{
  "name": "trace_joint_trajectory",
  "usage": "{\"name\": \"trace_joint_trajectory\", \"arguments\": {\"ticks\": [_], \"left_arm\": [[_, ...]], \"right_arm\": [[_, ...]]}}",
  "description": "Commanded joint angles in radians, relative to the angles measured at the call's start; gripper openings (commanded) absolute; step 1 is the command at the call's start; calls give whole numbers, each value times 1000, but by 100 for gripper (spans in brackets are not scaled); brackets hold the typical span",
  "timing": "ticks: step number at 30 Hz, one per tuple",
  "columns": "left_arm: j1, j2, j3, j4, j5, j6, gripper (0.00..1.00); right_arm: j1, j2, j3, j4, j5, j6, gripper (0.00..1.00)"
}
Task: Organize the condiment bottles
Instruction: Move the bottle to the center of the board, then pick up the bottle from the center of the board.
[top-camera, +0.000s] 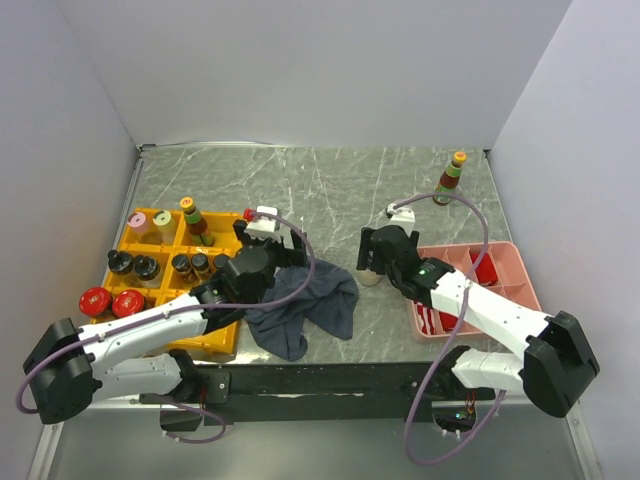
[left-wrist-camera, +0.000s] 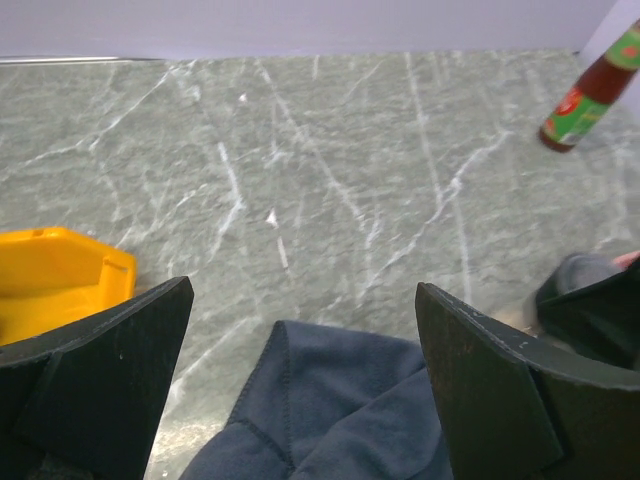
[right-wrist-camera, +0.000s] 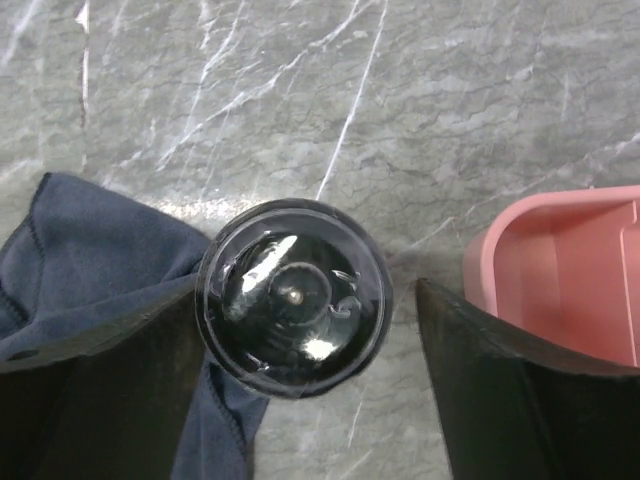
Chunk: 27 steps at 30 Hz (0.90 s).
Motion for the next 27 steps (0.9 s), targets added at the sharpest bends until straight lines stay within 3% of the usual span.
{"name": "trace_joint_trajectory", "arguments": {"ticks": [1,8,14,20,27], "left_arm": [[-6,-44,122,-77,68,-26,100],[-6,-77,176,-108,220,-86,99],[-6,-17,237,-113,309,-74,99],[-6,140,352,-119,485,-35,100],[-6,394,533,-189,539,-29,99]], "right_arm": [[6,-79,43,-24,-15,10,98],[-34,-180,112,-75,-18,23,100],[-275,-232,140,-108,-148,135,100],[-347,-367,64,-89,-41,240,100],[-473,-453,8,-154,45,363,98]]}}
